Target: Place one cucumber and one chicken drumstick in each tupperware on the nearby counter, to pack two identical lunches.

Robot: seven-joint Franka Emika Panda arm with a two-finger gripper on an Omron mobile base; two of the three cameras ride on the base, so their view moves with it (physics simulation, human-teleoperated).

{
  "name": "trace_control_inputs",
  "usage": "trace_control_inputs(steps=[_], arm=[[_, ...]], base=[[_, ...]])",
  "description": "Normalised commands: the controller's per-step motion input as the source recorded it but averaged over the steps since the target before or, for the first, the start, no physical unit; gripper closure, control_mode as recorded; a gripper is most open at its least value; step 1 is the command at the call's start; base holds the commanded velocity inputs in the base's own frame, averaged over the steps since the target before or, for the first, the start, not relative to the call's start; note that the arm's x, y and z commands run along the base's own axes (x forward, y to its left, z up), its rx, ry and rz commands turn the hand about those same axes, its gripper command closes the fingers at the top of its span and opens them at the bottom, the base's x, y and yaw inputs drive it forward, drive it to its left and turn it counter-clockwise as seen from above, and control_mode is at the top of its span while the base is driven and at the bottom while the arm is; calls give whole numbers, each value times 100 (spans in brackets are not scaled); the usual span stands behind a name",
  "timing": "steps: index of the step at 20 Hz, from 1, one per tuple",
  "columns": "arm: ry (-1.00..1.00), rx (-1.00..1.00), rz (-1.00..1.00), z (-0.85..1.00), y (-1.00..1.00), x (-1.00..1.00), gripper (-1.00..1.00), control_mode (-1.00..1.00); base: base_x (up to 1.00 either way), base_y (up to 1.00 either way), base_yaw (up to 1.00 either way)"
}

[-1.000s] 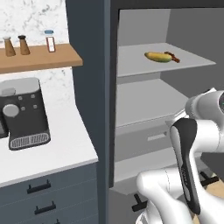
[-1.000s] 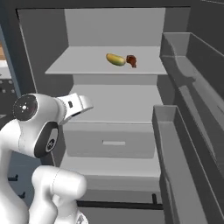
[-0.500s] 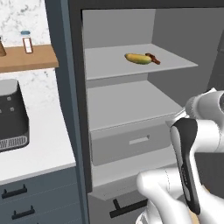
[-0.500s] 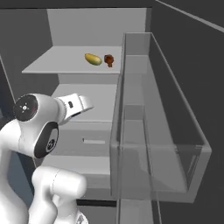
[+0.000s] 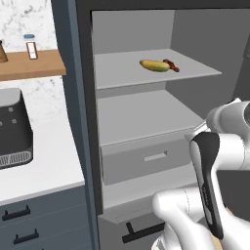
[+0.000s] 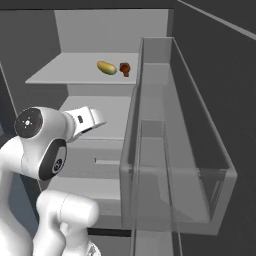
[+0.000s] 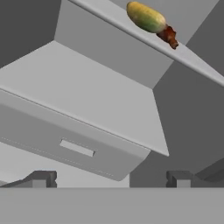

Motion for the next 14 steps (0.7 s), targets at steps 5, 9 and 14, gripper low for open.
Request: trace_control_inputs(steps=[5,9,14], arm=[[0,0,0,0,0,0,-100,100],[0,-6,2,29,13,7,-100,-100],[-4,-12,4,68,25,-1,-100,-100]], base=[[3,1,0],[2,7,0],[0,0,0]])
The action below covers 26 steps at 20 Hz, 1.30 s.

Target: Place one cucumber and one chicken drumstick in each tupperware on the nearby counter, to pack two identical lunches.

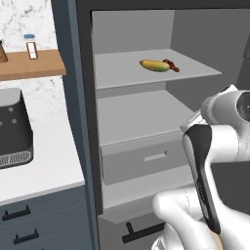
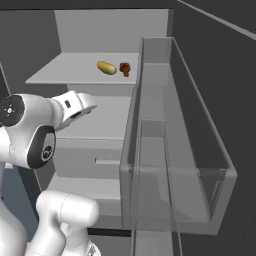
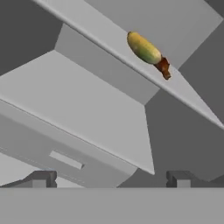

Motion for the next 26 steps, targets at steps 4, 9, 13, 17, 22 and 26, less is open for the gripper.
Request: trace_control_inputs(steps=[4,9,13,17,22,26], arm=[[-9,-4,5,75,0,-16,-100,-100],[-4,0,8,82,0,-15,-100,-100],[-4,-2,6,38,15,-22,-100,-100],[-8,-6,3,8,38,-9,-100,-100],[-12,0,0,30,2,2,-100,-100],[-5,0,0,16,5,23,-100,-100]], base=[[0,0,0],[0,0,0],[0,0,0],[0,0,0],[0,0,0],[0,0,0]])
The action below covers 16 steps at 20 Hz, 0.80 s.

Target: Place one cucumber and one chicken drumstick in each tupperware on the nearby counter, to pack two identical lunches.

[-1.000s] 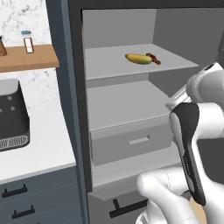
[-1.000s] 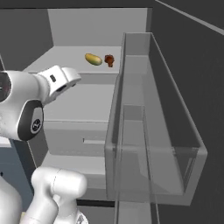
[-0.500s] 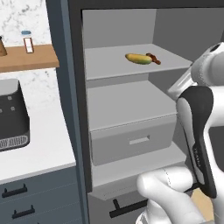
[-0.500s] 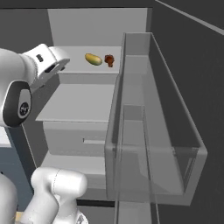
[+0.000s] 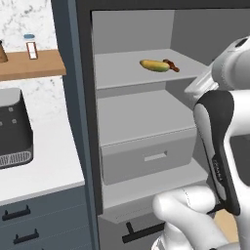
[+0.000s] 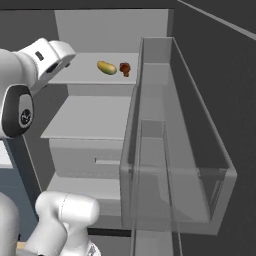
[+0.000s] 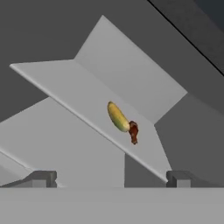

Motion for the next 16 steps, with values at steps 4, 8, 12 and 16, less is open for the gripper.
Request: trace_control_inputs(steps=[4,8,12,16], arm=[[0,0,0,0,22,34,-100,-100],[0,0,0,0,4,19,-100,-100],[0,1,0,0,0,23,-100,-100],[0,3,0,0,0,9,-100,-100]], base=[[0,0,0],[0,0,0],[0,0,0],[0,0,0]])
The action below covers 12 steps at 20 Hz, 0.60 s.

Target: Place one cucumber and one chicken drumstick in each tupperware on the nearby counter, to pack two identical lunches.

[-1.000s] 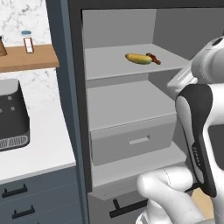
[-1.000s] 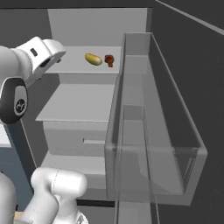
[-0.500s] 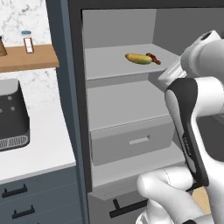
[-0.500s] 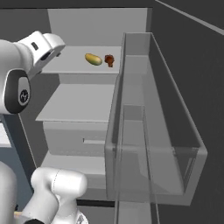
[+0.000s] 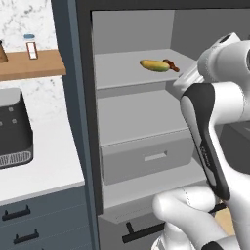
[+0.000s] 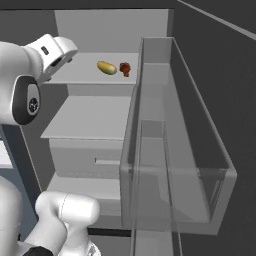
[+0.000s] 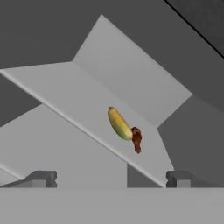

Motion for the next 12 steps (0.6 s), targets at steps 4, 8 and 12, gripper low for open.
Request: trace_control_inputs(steps=[4,8,12], arm=[[0,5,-1,0,1,6,-100,-100],[2,3,-1,0,0,6,-100,-100],[2,1,0,-1,0,19,-100,-100]], base=[[0,0,0],[0,0,0],[0,0,0]])
